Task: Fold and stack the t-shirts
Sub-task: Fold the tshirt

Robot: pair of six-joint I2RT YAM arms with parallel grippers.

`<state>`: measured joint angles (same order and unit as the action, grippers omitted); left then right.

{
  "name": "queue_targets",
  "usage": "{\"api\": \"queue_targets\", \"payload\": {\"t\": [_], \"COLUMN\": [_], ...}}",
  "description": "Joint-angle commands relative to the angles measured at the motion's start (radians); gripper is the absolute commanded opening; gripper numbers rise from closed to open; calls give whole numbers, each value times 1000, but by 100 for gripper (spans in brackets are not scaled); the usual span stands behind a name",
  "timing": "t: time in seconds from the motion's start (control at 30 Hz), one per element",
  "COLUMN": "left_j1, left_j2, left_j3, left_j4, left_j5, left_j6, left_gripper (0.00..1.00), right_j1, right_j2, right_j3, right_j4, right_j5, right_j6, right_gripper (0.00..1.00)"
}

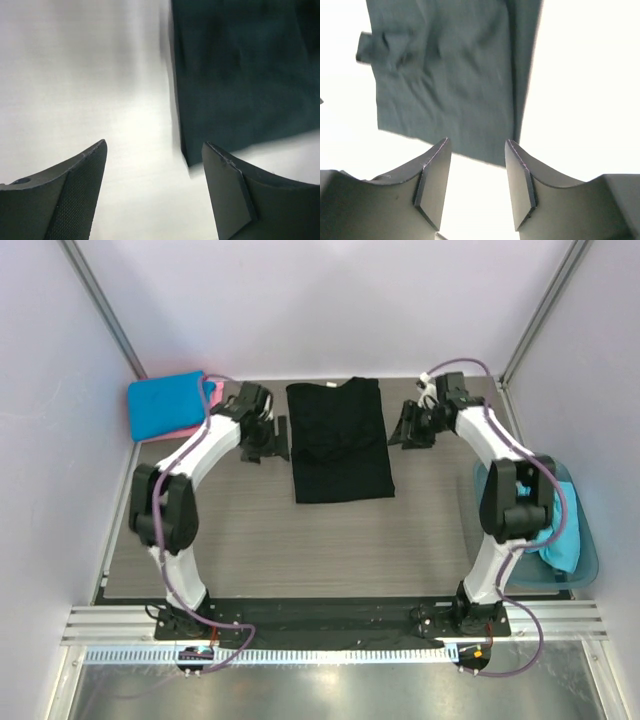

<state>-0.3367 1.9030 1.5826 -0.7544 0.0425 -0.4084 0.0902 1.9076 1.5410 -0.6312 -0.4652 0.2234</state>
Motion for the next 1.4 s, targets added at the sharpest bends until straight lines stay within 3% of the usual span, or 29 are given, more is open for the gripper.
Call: {"api": "queue_targets", "payload": {"t": [0.0, 0.03, 0.07, 0.1, 0.2, 0.57, 0.93, 1.37], "left_j1": [73, 96, 138, 159, 209, 147, 41, 30], "left_j2": [-142, -150, -162, -162, -138, -42, 88, 122], "left_j3": [-175, -224, -337, -381, -441, -420, -309, -250], "left_j4": [-34, 14, 53, 146, 226, 276, 263, 207], "left_j5": [218, 277, 430, 488, 591, 582, 553, 513], "left_j6": [-131, -171, -250, -280, -337, -389, -366, -337], "left_gripper": [78, 78, 78, 78, 75, 75, 67, 60], "right_j1": [-41, -52, -59, -75, -110, -155, -153, -104], "right_j2": [-142, -153, -162, -169, -170, -67, 13, 51], "right_j3": [-163, -227, -254, -274, -321, -435, -435, -418], "right_j4": [-33, -32, -22, -18, 7, 117, 142, 171], "right_j5": [-49, -88, -105, -116, -150, -300, -297, -316], "right_j6": [-10, -3, -4, -4, 31, 171, 169, 228], "right_gripper": [54, 55, 56, 57, 60, 63, 63, 60]}}
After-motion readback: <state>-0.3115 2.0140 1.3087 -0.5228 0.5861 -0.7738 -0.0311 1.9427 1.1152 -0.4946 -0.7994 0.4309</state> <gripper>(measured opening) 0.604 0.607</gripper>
